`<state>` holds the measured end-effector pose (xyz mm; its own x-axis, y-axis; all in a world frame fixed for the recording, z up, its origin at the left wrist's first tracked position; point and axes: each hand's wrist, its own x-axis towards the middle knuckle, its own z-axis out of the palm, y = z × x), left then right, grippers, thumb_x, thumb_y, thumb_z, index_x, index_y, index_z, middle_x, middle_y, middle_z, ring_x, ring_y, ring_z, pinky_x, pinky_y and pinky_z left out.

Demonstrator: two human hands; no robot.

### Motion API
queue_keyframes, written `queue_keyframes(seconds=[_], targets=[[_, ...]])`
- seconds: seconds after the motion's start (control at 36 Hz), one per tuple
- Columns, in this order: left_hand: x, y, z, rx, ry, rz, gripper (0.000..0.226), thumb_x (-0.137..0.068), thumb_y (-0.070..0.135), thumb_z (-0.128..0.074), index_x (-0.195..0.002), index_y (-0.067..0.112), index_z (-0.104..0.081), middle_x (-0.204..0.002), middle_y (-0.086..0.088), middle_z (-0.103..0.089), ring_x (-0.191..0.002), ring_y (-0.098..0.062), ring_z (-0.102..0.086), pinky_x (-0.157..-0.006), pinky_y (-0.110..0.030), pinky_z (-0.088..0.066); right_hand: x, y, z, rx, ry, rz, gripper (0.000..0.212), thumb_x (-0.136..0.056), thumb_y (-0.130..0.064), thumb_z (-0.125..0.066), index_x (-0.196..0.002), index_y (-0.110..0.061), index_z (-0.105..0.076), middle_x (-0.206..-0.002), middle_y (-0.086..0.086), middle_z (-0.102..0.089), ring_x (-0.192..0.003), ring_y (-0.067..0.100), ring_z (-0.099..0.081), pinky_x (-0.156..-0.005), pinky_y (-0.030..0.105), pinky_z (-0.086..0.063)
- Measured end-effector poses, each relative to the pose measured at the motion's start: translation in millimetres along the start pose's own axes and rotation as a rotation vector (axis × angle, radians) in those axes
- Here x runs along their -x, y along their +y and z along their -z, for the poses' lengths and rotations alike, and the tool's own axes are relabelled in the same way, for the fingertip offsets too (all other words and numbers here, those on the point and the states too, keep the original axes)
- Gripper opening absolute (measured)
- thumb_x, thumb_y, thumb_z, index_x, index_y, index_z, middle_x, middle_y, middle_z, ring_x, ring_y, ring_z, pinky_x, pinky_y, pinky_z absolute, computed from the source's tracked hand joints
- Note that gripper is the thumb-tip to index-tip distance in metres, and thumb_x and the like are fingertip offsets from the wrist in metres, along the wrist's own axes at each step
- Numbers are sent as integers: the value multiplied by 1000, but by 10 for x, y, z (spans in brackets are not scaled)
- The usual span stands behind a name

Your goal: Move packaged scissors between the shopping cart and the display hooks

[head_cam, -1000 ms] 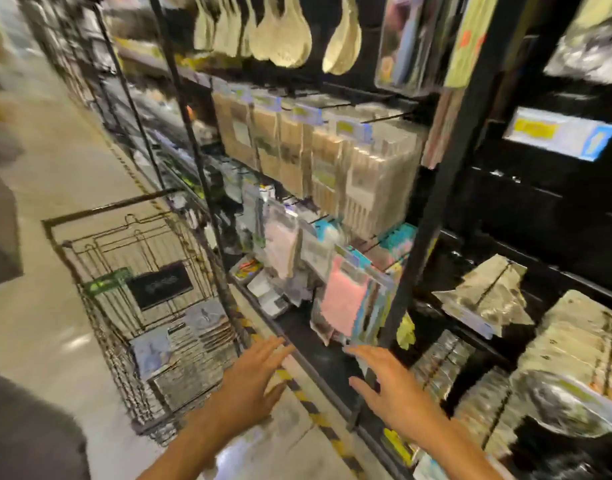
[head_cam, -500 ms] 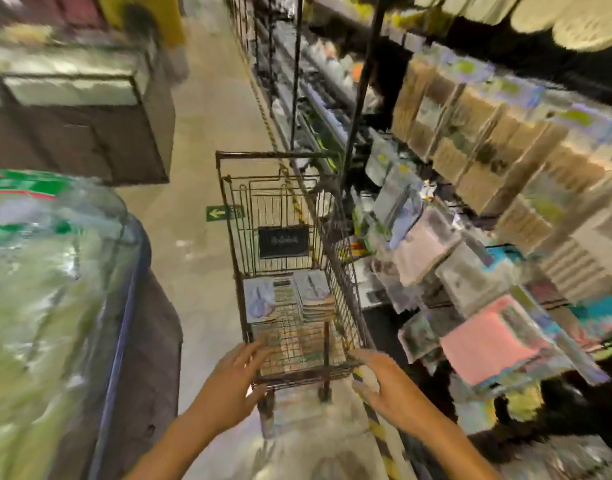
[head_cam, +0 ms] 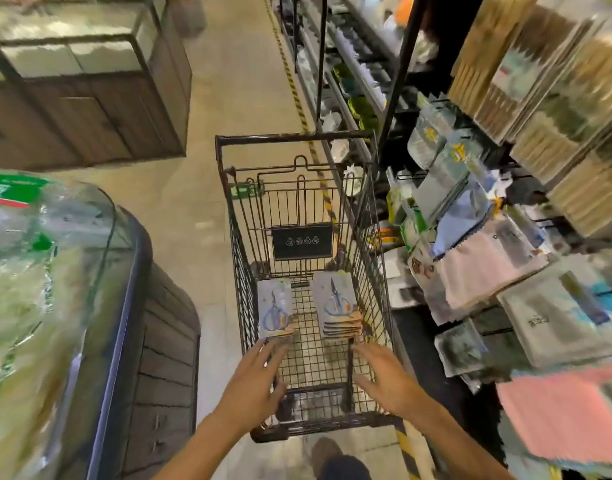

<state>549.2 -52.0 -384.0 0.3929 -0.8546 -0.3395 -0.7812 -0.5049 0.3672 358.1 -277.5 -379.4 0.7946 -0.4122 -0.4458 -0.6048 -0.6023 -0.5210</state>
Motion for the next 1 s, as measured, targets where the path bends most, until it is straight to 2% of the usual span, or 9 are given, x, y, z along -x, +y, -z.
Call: queue_keyframes(seconds=[0.17,0.28,0.39,0.5,0.64,0.75,0.83,0.92,1.0], targets=[[-746,-121,-231,50,-88,55,68,-103,49,-37,-162,25,-12,-170,-1,-5,-157,-27,3,-120,-30,11,-652,92,233,-44,-42,-28,54,-99,-23,-60,-150,-20,-43,-154,0,-42,-144,19,-36,-115,26,-26],[-1068,-222,-477,79,-128,78,81,-91,60,-16,-161,18,-21,-167,-6,-6,-156,-30,0,-117,-23,23,-944,153,263,-81,-123,-128,24,-90,1,-61,-111,12,-65,-111,32,-66,-106,47,-61,-86,36,-41],[-1350,-256,-579,128,-126,122,78,-92,57,-13,-160,21,2,-160,0,19,-152,-25,19,-116,-26,25,-1169,190,229,-108,-72,-108,39,-99,-13,-58,-137,-10,-57,-135,-2,-55,-132,18,-49,-92,-1,-16],[-1624,-417,-692,178,-178,152,75,-103,42,-45,-161,30,2,-169,3,6,-155,-24,14,-124,-36,12,-1473,346,89,-160,-125,-173,48,-95,-13,-67,-141,-12,-53,-134,-4,-56,-134,22,-47,-91,-6,-16],[-2002,-725,-974,191,-231,128,78,-95,31,-63,-159,26,-18,-167,-4,-20,-155,-32,-11,-126,-40,-6,-1902,642,-262,-171,-138,-266,52,-96,-21,-66,-145,-17,-47,-137,-5,-50,-124,5,-39,-99,12,-20],[-2227,-974,-1310,195,-237,132,72,-94,42,-49,-159,21,-26,-164,-8,-28,-153,-37,-20,-126,-47,-17,-2242,918,-627,-169,-97,-314,62,-92,-37,-66,-146,-19,-43,-145,2,-49,-135,22,-45,-116,31,-32],[-2393,-1051,-1446,199,-243,147,76,-91,52,-32,-161,25,-17,-168,-6,-17,-155,-33,-10,-127,-48,-10,-2554,1065,-780,-212,-58,-305,59,-89,-33,-72,-141,-17,-49,-134,-2,-57,-122,19,-55,-110,36,-41],[-2538,-1084,-1514,219,-201,161,74,-97,49,-38,-158,26,-5,-169,-7,-6,-155,-27,8,-126,-41,5,-2850,1249,-942,-313,31,-305,66,-89,-24,-72,-148,-22,-42,-150,1,-46,-136,19,-44,-116,39,-35],[-2671,-1097,-1533,213,-180,149,71,-99,38,-46,-161,14,-19,-169,-10,-6,-155,-30,4,-119,-30,12,-3158,1460,-1103,-306,64,-304,43,-93,-20,-68,-131,-14,-50,-134,18,-53,-122,33,-59,-89,45,-59]])
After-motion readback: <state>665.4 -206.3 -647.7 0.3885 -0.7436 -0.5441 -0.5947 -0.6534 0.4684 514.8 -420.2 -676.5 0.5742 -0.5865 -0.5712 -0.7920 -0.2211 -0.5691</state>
